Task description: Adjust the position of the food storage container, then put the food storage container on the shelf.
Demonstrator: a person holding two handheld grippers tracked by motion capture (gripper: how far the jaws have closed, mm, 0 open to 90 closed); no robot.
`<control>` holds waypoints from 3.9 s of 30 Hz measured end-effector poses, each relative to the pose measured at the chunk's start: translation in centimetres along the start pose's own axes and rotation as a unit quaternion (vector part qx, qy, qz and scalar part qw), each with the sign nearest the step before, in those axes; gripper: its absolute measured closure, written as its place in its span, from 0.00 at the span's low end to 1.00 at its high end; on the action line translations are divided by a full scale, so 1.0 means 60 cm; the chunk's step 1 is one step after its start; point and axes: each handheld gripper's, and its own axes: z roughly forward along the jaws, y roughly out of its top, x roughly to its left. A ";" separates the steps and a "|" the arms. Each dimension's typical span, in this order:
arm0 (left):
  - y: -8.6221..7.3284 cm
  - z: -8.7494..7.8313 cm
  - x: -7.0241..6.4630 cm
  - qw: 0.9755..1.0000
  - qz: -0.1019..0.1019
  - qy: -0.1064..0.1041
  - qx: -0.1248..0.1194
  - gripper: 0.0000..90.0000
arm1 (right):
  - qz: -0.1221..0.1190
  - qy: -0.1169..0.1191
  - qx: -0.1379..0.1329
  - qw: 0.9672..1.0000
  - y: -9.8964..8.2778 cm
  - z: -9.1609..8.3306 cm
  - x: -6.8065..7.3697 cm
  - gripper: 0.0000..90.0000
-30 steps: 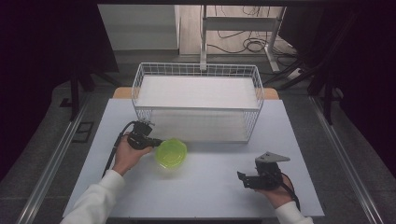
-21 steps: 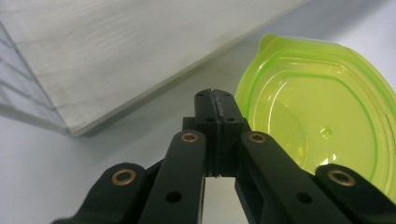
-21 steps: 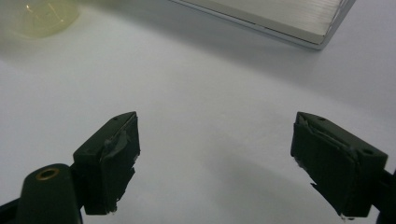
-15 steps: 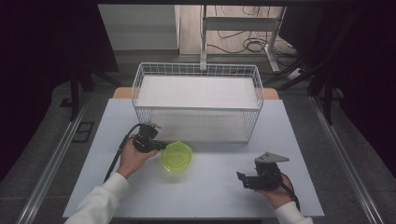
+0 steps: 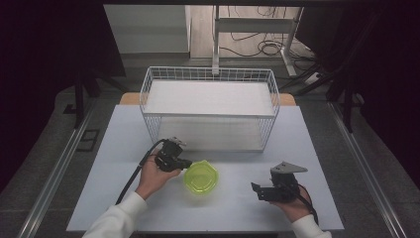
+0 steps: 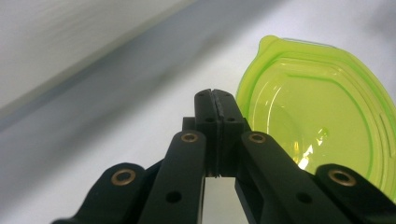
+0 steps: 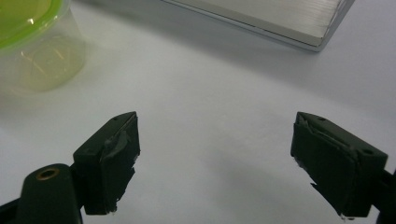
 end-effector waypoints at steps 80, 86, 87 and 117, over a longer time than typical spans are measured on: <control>-0.136 -0.075 -0.038 0.968 -0.181 -0.117 -0.131 0.35 | 0.031 0.189 0.038 0.981 0.140 0.053 0.034 0.34; -0.137 -0.065 -0.048 0.967 -0.187 -0.114 -0.133 0.40 | 0.015 0.211 0.057 0.976 0.139 0.076 0.048 0.39; -0.137 -0.063 -0.049 0.966 -0.189 -0.119 -0.130 0.40 | 0.016 0.212 0.059 0.975 0.139 0.078 0.049 0.39; -0.141 -0.006 -0.038 0.939 -0.254 -0.200 -0.119 0.76 | 0.090 0.319 0.111 0.937 0.133 0.146 0.039 0.81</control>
